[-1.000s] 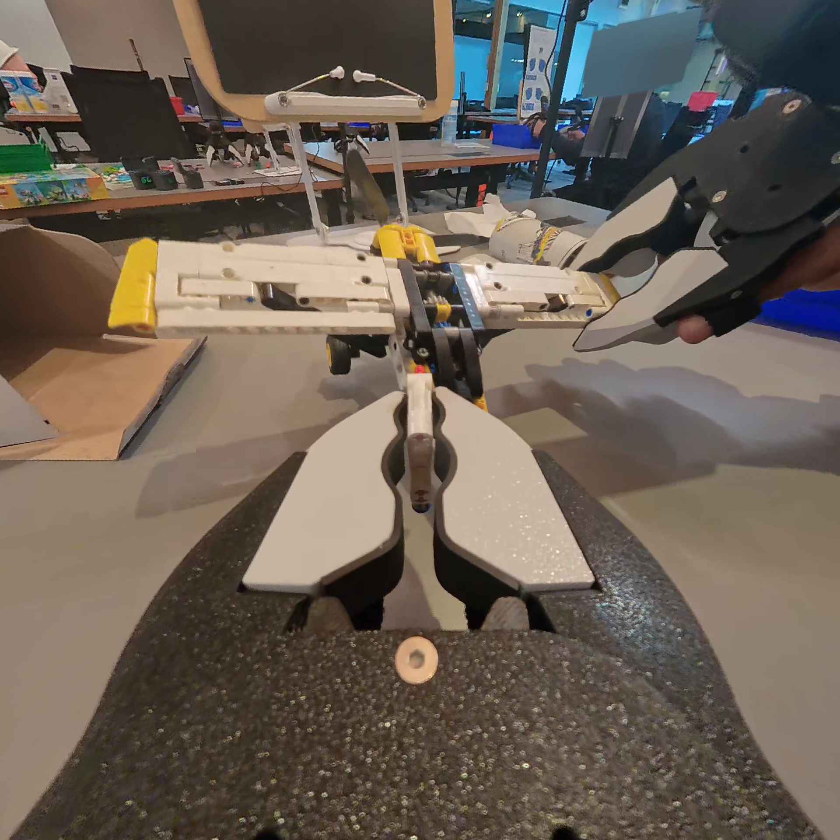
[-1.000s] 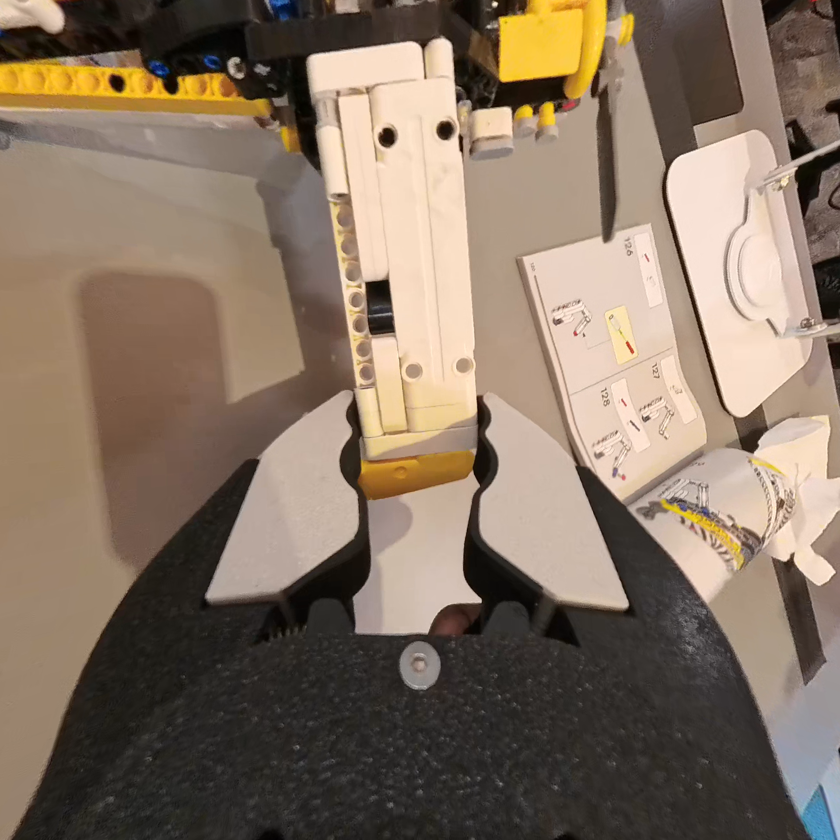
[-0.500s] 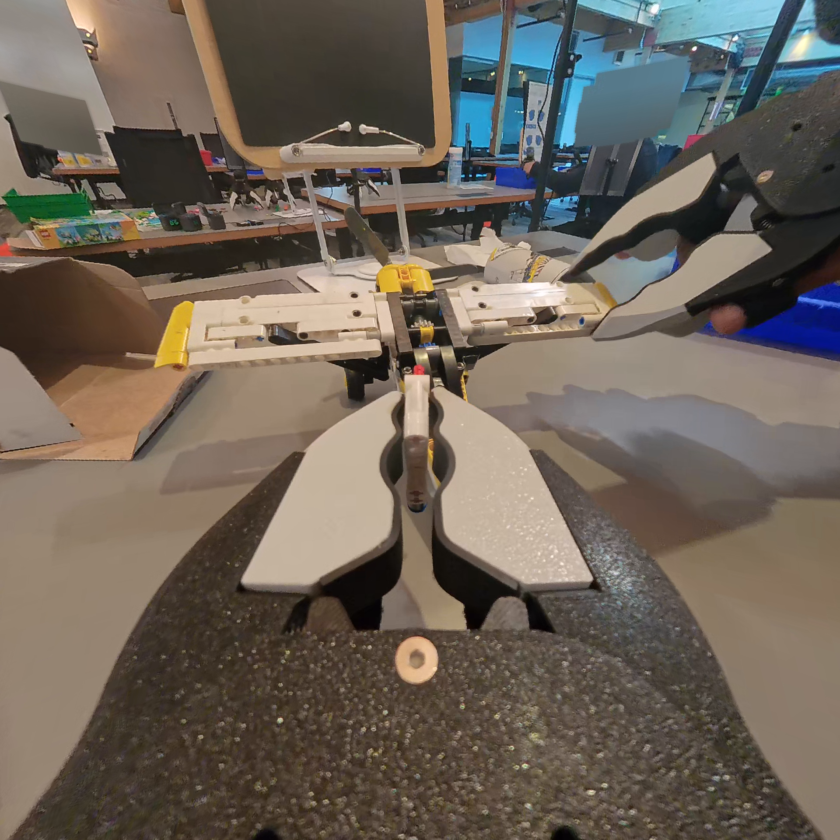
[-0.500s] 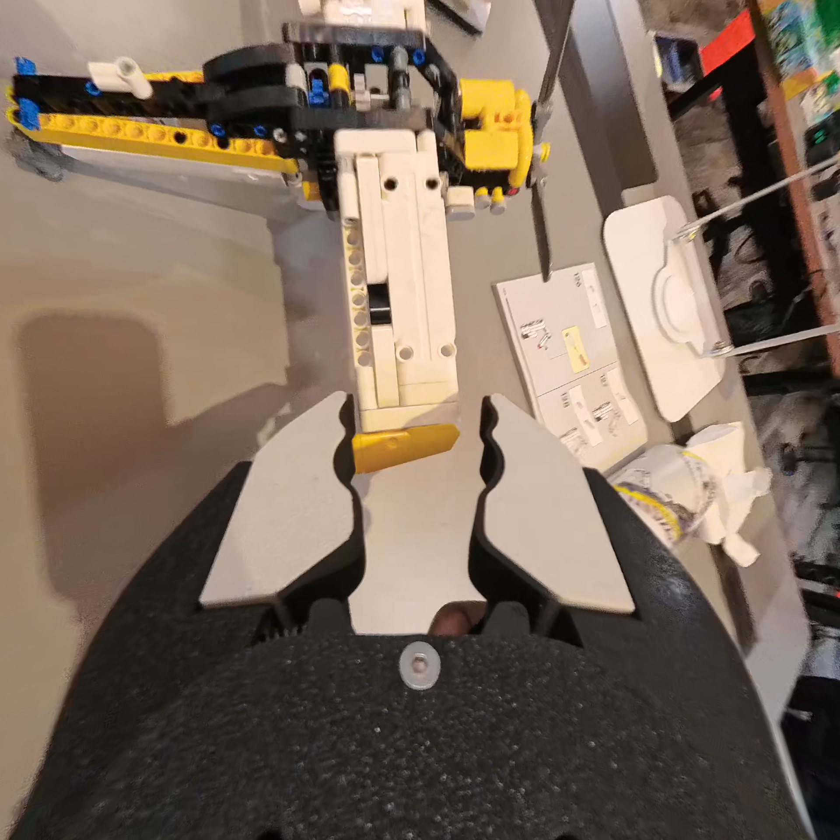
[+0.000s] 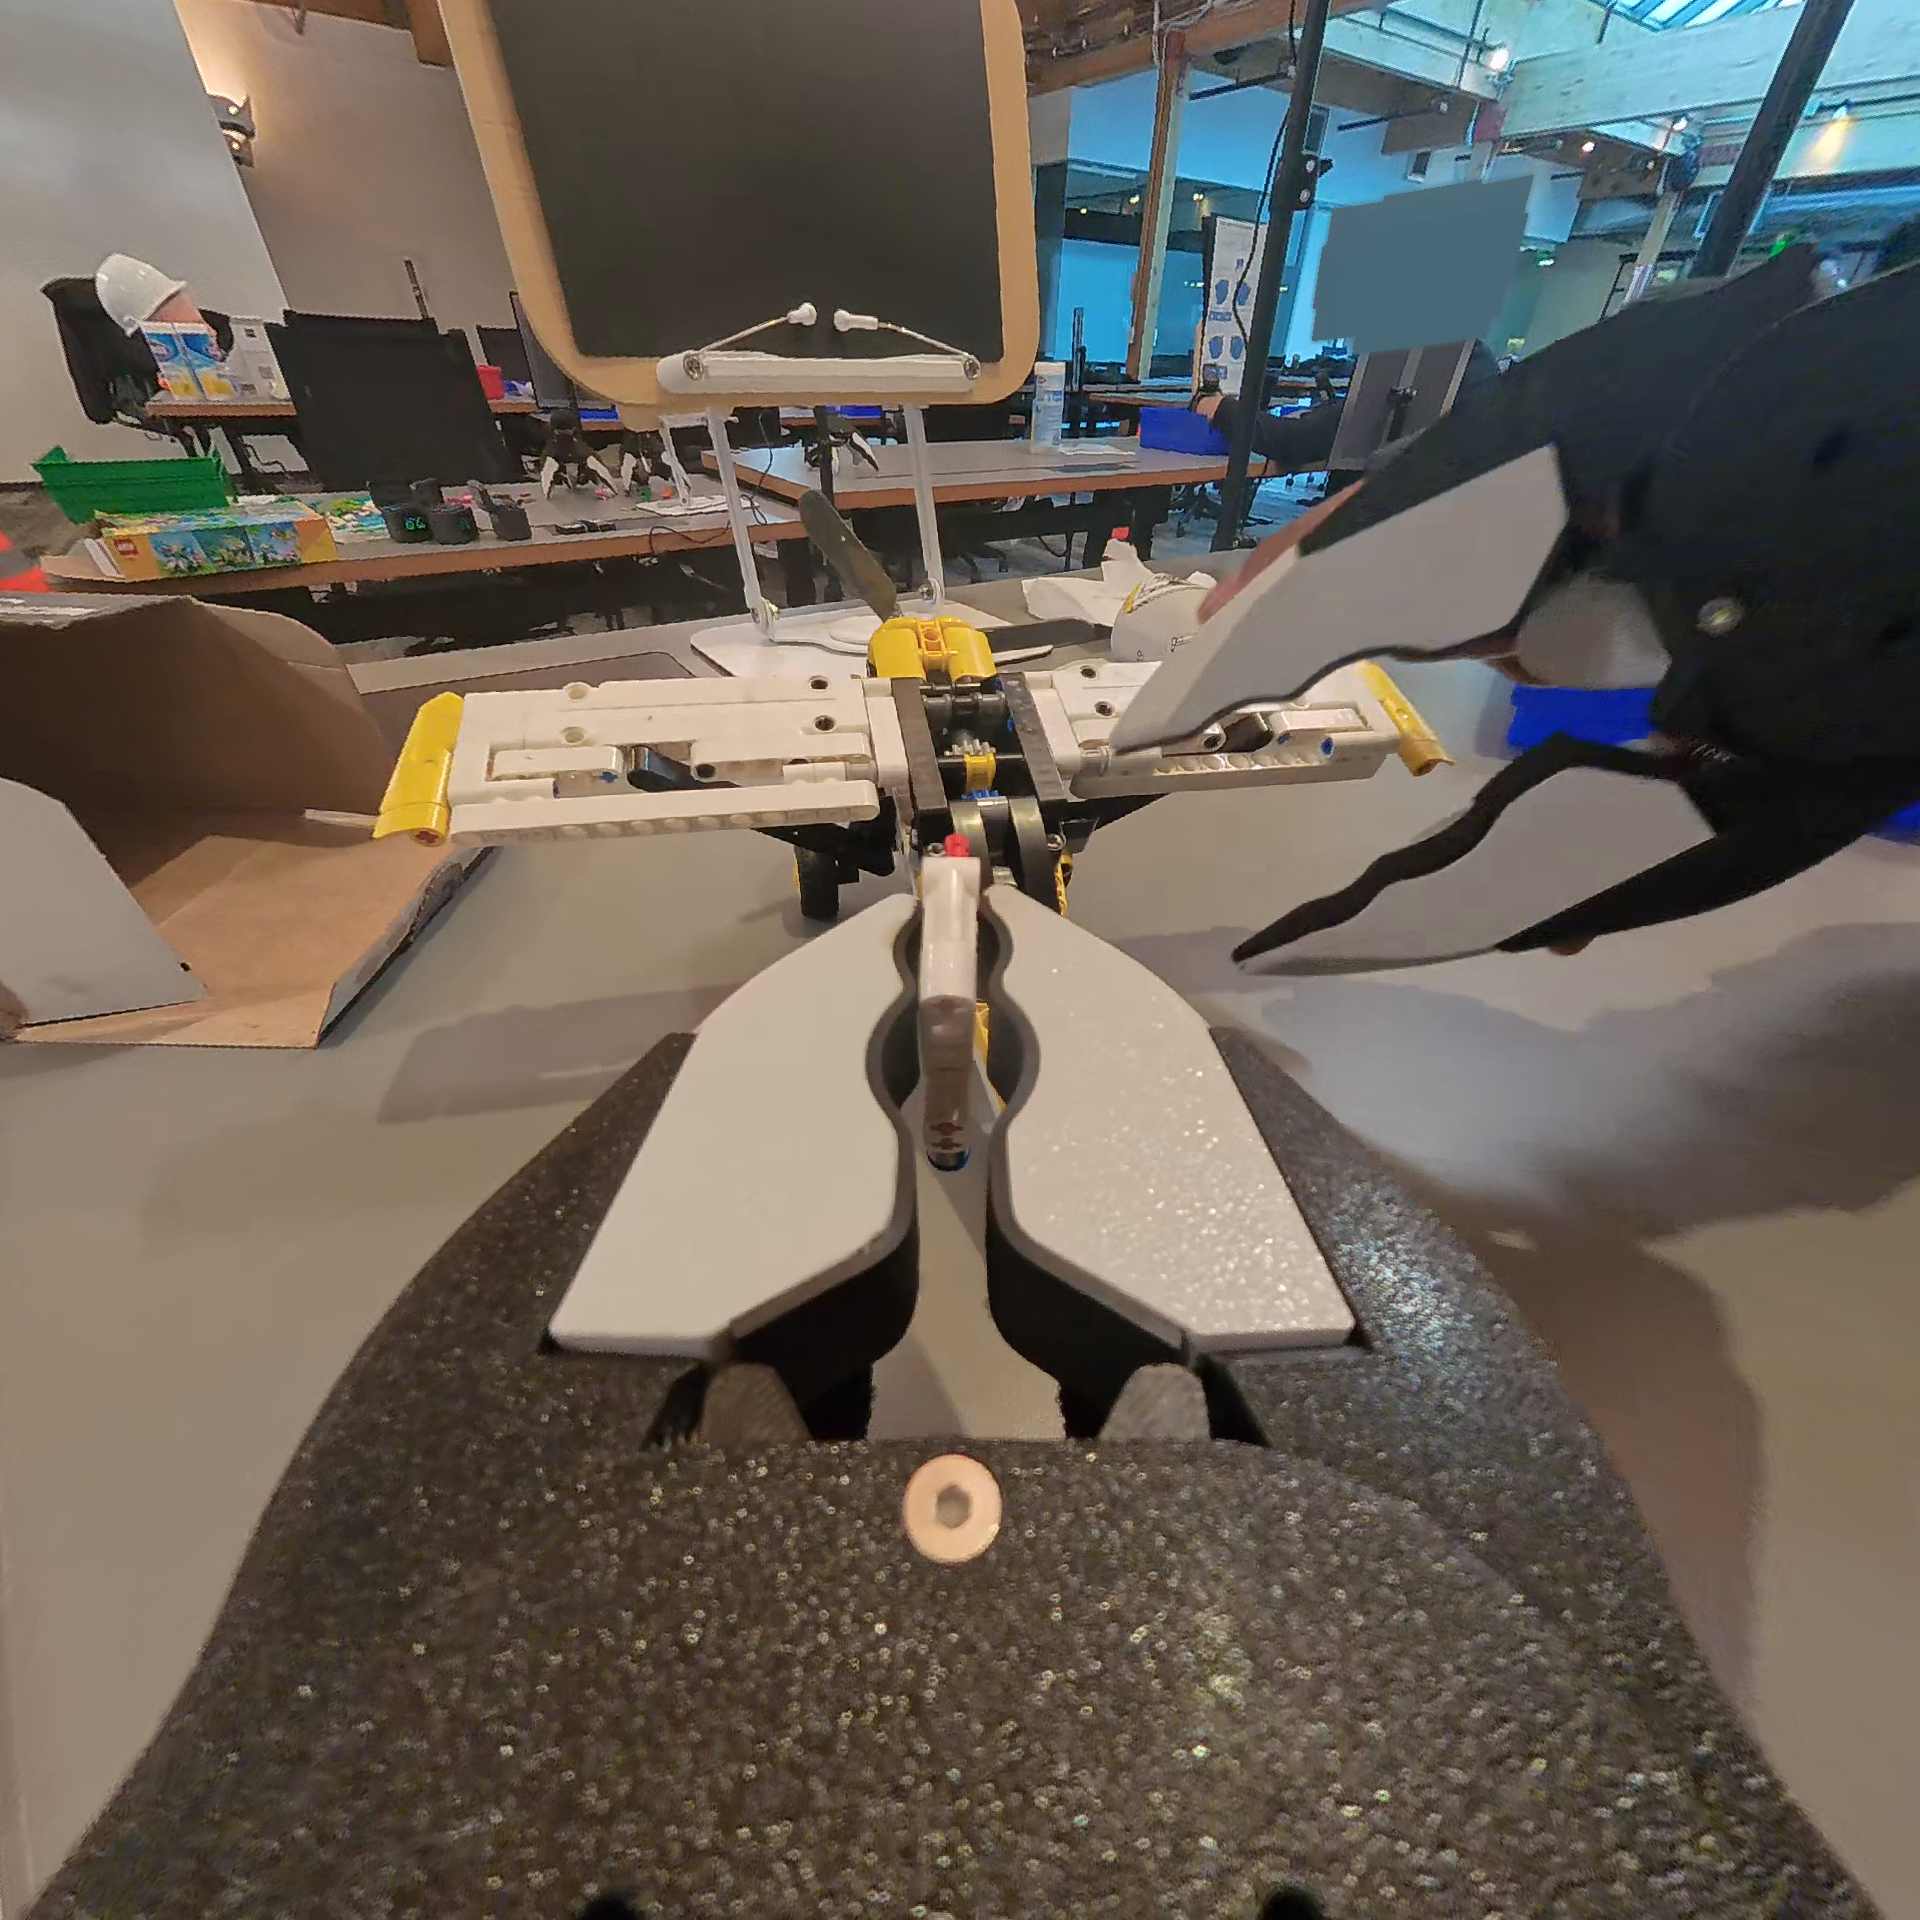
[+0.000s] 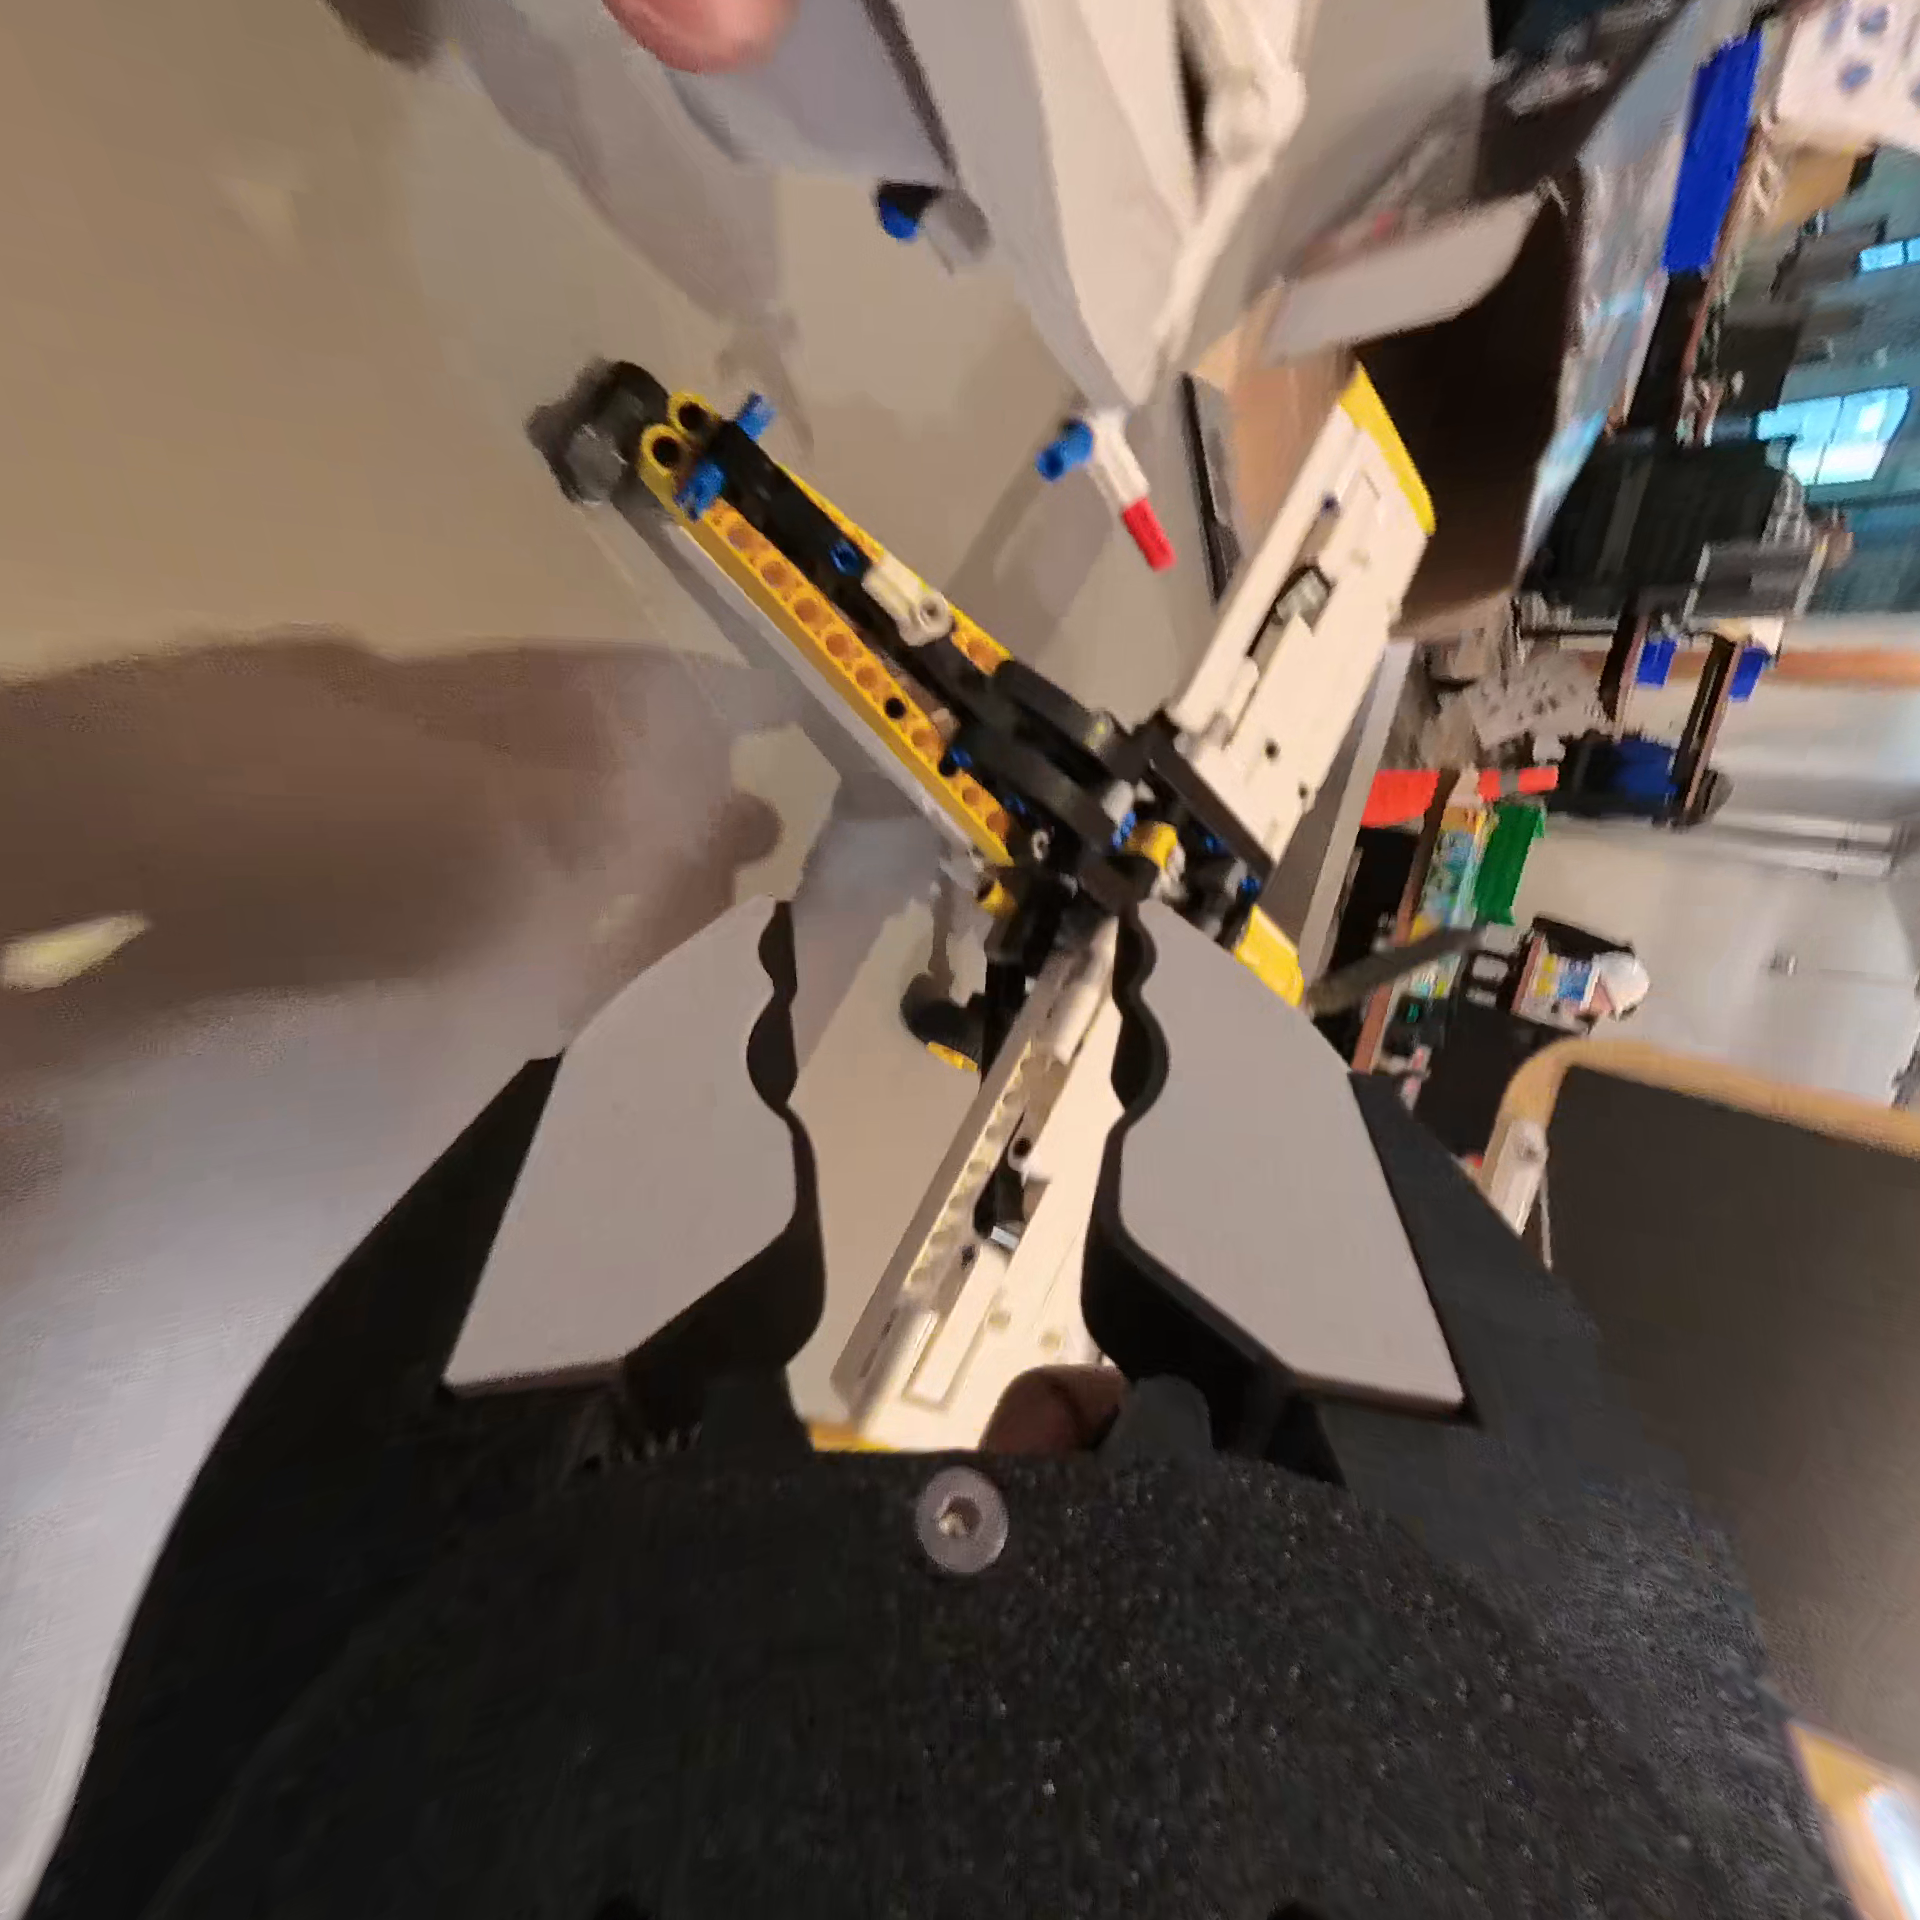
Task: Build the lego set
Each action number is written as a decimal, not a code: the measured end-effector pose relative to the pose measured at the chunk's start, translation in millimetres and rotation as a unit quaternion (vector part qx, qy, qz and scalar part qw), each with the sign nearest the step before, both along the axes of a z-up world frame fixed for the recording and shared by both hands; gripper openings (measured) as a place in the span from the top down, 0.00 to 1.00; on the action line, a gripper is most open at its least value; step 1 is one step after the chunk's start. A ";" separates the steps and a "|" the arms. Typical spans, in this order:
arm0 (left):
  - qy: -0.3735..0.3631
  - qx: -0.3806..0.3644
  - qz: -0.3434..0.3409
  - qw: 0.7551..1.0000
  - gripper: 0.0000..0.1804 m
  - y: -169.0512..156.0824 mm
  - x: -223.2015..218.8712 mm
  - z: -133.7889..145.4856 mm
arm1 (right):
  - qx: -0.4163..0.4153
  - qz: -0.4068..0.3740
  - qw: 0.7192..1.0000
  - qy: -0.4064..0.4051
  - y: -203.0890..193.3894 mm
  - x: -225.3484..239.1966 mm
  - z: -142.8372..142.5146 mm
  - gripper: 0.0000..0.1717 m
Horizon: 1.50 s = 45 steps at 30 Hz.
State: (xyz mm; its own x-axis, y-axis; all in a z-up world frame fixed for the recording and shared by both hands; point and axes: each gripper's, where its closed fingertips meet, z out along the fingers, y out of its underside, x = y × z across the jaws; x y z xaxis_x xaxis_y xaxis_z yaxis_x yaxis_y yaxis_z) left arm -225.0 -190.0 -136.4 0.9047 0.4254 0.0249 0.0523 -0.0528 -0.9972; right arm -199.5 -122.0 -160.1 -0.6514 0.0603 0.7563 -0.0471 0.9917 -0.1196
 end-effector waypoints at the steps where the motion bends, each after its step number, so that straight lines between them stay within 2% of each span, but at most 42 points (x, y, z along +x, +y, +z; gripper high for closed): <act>1: -0.001 0.002 0.001 1.000 0.96 -0.6 -0.4 0.3 | 0.016 0.020 1.000 -0.004 -3.9 -4.0 -2.9 0.66; 4: -0.005 0.009 0.006 1.000 0.96 -2.6 -2.1 1.7 | 0.066 0.097 0.993 -0.018 -15.4 -14.4 -13.4 0.67; 12: -0.024 0.020 0.004 0.999 0.96 -5.3 -5.5 2.1 | 0.104 0.162 0.977 -0.094 -31.0 -28.6 -25.5 0.64; 17: -0.040 0.029 -0.002 0.999 0.96 -6.7 -7.2 2.4 | 0.120 0.155 0.971 -0.139 -27.4 -36.9 -38.8 0.58; 20: -0.044 0.036 -0.004 0.998 0.96 -8.3 -7.4 3.4 | 0.126 0.144 0.971 -0.146 -25.4 -42.7 -45.0 0.60; 23: -0.046 0.039 -0.007 0.998 0.96 -9.0 -7.3 4.0 | 0.125 0.123 0.974 -0.141 -22.6 -49.2 -43.6 0.64; 37: -0.030 0.028 -0.017 0.999 0.96 -6.4 -1.7 3.5 | 0.121 0.014 0.988 -0.099 0.4 -47.2 -38.6 0.65; 45: -0.021 0.024 -0.020 0.999 0.96 -5.4 1.1 3.6 | 0.102 0.036 0.991 -0.074 -2.7 -41.2 -36.5 0.65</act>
State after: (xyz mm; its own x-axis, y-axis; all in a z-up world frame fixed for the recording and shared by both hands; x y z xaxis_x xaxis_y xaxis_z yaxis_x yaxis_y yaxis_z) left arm -223.9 -195.4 -132.8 0.9185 0.3869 0.0818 0.0922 -0.0083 -0.9957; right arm -240.8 -124.8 -196.6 -0.7538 -0.1344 0.6432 -0.1150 0.9907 0.0723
